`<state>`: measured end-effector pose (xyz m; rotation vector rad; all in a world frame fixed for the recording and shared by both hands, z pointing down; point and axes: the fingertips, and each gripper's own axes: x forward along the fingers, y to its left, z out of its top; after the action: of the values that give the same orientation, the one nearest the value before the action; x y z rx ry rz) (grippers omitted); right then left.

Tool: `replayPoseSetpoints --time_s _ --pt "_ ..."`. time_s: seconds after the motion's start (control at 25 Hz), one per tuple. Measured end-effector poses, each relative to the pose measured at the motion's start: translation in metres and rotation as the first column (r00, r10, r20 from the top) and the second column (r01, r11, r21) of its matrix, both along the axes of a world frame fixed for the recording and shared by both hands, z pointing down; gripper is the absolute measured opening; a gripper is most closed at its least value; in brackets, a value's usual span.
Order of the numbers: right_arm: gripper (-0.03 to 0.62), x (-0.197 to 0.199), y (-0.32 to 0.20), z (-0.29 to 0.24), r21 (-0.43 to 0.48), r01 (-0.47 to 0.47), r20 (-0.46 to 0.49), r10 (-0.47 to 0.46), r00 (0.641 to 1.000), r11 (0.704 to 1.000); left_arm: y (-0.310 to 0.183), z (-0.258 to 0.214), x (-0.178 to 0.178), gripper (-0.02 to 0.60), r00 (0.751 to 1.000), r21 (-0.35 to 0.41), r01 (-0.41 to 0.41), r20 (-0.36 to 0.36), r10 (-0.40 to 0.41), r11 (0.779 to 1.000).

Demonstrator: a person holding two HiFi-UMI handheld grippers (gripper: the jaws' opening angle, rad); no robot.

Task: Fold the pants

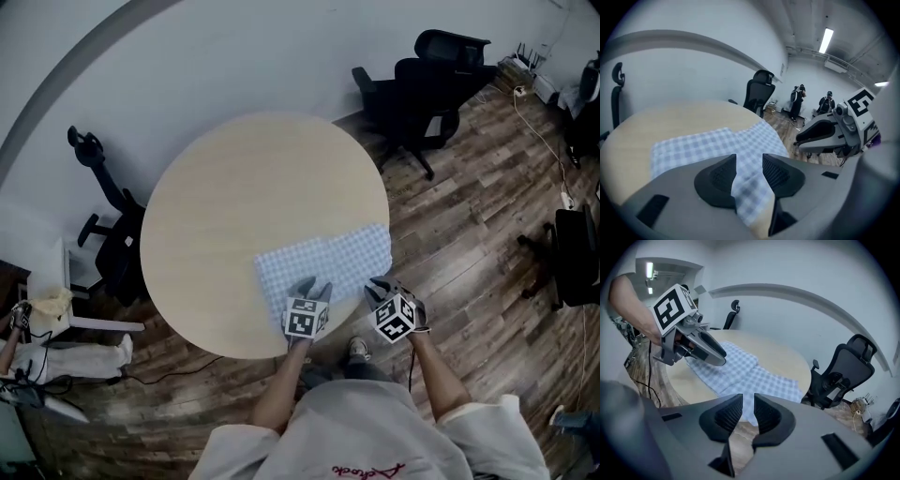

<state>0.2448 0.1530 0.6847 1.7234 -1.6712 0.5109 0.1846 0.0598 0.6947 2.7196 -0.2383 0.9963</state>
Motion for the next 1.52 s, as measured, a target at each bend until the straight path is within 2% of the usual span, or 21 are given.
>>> replayPoseSetpoints --time_s 0.12,0.24,0.32,0.44,0.52,0.72,0.88,0.96,1.08,1.4,1.52 --pt "0.089 -0.013 -0.022 -0.005 0.014 0.068 -0.005 -0.068 0.998 0.998 -0.039 -0.004 -0.033 0.170 0.992 0.038 0.122 0.008 -0.123 0.992" --pt "0.089 -0.026 -0.041 -0.007 0.010 0.135 -0.012 -0.135 0.991 0.991 -0.078 -0.006 -0.073 0.173 0.963 0.043 0.268 0.006 -0.269 0.962" --pt "0.089 -0.036 -0.052 -0.006 0.005 0.174 -0.016 -0.174 0.985 0.985 -0.099 0.000 -0.100 0.175 0.936 0.011 0.352 0.012 -0.352 0.936" --pt "0.089 -0.048 -0.066 -0.005 -0.011 0.220 -0.021 -0.220 0.975 0.975 -0.114 0.018 -0.125 0.199 0.901 -0.093 0.433 0.032 -0.432 0.896" --pt "0.089 -0.054 -0.072 -0.004 -0.027 0.238 -0.023 -0.238 0.971 0.971 -0.118 0.029 -0.129 0.207 0.893 -0.140 0.449 0.042 -0.447 0.883" --pt "0.089 -0.054 -0.078 0.001 -0.059 0.253 -0.042 -0.256 0.966 0.966 -0.127 0.051 -0.125 0.199 0.895 -0.187 0.445 0.075 -0.439 0.876" --pt "0.089 -0.042 -0.074 0.003 -0.081 0.248 -0.050 -0.252 0.966 0.965 -0.128 0.050 -0.124 0.146 0.889 -0.216 0.456 0.056 -0.455 0.863" --pt "0.089 -0.045 -0.078 0.003 -0.082 0.256 -0.046 -0.260 0.965 0.963 -0.133 0.048 -0.135 0.138 0.874 -0.214 0.482 0.049 -0.484 0.850" --pt "0.089 -0.061 -0.094 0.003 -0.069 0.291 -0.036 -0.294 0.955 0.954 -0.146 0.045 -0.168 0.137 0.843 -0.191 0.536 0.056 -0.536 0.823" --pt "0.089 -0.142 -0.153 -0.001 -0.040 0.440 -0.021 -0.441 0.897 0.897 -0.193 0.032 -0.312 0.138 0.746 -0.071 0.666 0.101 -0.659 0.743" --pt "0.089 -0.172 -0.169 -0.003 -0.032 0.480 -0.024 -0.481 0.877 0.877 -0.203 0.021 -0.345 0.138 0.728 -0.051 0.685 0.079 -0.681 0.727"
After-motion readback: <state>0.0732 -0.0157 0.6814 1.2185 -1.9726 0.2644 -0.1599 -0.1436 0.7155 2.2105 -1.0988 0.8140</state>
